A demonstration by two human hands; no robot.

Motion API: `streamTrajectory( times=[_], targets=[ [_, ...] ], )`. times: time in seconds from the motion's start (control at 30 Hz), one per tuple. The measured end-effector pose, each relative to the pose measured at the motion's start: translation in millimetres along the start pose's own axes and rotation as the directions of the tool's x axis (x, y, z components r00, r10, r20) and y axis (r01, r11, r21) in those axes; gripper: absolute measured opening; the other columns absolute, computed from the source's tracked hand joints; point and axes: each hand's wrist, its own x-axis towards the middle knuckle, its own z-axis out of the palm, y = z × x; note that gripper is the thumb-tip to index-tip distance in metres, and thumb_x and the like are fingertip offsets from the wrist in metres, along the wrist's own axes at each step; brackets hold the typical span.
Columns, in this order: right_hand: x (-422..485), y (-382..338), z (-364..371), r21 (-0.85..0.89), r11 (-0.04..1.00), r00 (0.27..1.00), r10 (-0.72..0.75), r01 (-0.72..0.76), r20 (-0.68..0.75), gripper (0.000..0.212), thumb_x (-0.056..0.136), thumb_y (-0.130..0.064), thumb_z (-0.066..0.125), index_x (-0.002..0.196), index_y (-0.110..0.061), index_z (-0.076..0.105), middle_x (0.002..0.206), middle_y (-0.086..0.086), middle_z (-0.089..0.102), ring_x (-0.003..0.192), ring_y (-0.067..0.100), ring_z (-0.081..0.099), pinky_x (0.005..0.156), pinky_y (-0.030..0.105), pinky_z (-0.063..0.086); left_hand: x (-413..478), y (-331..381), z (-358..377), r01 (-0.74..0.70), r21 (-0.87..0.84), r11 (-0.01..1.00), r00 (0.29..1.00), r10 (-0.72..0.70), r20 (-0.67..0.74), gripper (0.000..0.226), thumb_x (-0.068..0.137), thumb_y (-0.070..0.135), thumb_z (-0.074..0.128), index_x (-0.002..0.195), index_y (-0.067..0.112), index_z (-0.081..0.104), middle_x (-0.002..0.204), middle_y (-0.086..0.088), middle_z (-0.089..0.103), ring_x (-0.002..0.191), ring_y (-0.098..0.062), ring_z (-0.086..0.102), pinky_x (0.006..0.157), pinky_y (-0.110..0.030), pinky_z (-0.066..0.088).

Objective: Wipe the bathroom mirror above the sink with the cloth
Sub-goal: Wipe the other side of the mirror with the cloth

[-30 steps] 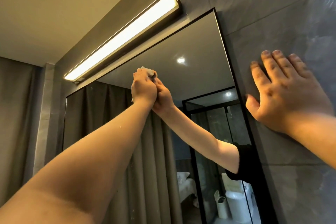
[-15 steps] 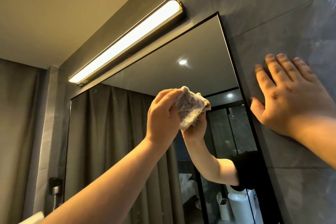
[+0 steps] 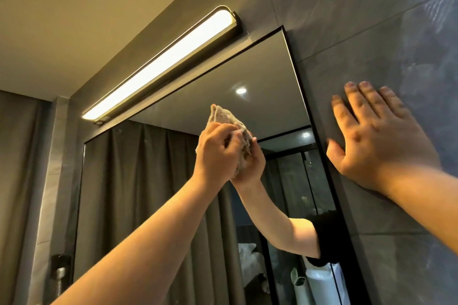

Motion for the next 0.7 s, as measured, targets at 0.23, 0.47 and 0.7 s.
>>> streamTrajectory(
  times=[0.23,0.47,0.7],
  targets=[
    [0,0,-2,0.0,1.0,1.0,-0.004,0.004,0.006,0.079,0.086,-0.049,0.034,0.147,0.001,0.039,0.153,0.03,0.033,0.144,0.043,0.029,0.119,0.055,0.02,12,-27,1,-0.007,0.188,0.982,0.999,0.0,0.036,0.052,0.096,0.029,0.055,0.144,0.014,0.043,0.15,-0.003,0.04,0.141,-0.013,0.029,0.119,-0.033,0.02],
    [0,-1,-3,0.006,1.0,1.0,0.004,-0.004,0.0,0.08,0.085,-0.049,0.035,0.146,0.001,0.04,0.153,0.03,0.033,0.144,0.043,0.03,0.12,0.054,0.02,24,-35,38,0.017,0.12,0.993,0.994,-0.03,0.105,0.068,0.098,0.049,0.018,0.154,0.011,0.008,0.162,-0.005,0.005,0.148,-0.01,0.001,0.121,-0.029,-0.005],
    [0,-1,-5,0.009,1.0,1.0,-0.002,0.002,0.005,0.079,0.086,-0.049,0.034,0.146,0.001,0.041,0.153,0.03,0.034,0.144,0.043,0.03,0.12,0.054,0.02,108,-49,12,0.505,0.312,0.805,0.849,-0.528,-0.013,0.064,0.099,0.028,0.028,0.152,-0.001,0.007,0.16,-0.018,0.003,0.149,-0.029,0.005,0.122,-0.038,0.005]
  ],
)
